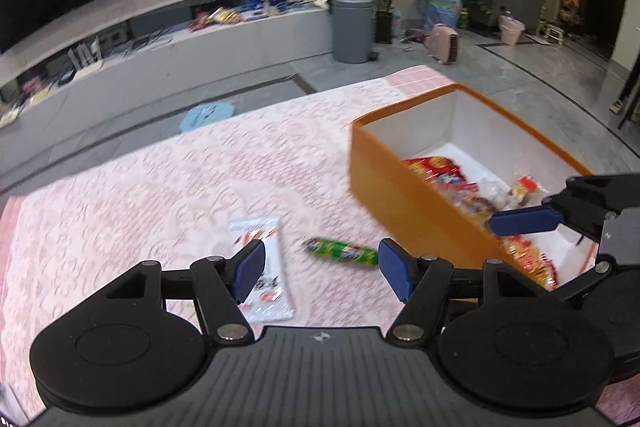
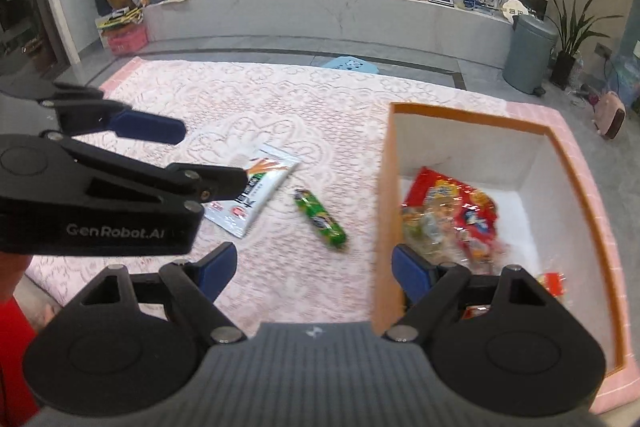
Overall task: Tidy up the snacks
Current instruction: 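Open both tools over the box and withdraw toward the remaining snacks, then lower the left tool onto the breadstick pack while the right tool lowers onto the green sausage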
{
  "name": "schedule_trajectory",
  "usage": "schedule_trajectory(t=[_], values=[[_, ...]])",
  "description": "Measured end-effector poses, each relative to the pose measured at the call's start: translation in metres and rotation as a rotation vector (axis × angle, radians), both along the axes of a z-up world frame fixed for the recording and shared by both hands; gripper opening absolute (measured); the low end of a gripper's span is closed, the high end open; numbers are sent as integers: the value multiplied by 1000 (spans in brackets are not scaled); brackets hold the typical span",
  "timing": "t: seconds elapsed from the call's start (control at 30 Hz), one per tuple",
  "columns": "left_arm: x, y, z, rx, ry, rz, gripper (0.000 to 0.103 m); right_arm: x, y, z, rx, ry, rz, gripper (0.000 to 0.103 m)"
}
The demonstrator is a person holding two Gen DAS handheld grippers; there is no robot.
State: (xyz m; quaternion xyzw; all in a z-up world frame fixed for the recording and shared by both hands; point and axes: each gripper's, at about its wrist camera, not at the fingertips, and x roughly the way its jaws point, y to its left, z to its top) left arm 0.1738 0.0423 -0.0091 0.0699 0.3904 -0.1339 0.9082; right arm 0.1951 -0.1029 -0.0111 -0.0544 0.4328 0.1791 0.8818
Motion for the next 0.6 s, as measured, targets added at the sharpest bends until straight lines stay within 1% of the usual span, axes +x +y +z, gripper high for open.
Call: schedule_trajectory(t=[0.1, 0.2, 0.33, 0.47, 0.57, 0.6], values=[[0, 19, -6, -23, 5, 26, 76, 0, 15, -12, -3, -16, -13, 83], [1, 34, -12, -33, -1, 43, 76, -1, 28, -22, 2, -52, -25, 82], [2, 49, -28, -66, 13, 55, 76, 2, 47, -38, -39, -107, -34, 82], [5, 62, -46, -83, 42, 67, 76, 9, 58, -57, -47, -96, -30, 81], [7, 73, -59, -103, 59, 78, 73, 14, 60, -69, -46, -88, -27, 79], [9, 77, -64, -111, 67, 81, 73, 17, 61, -72, -52, -85, -29, 76]])
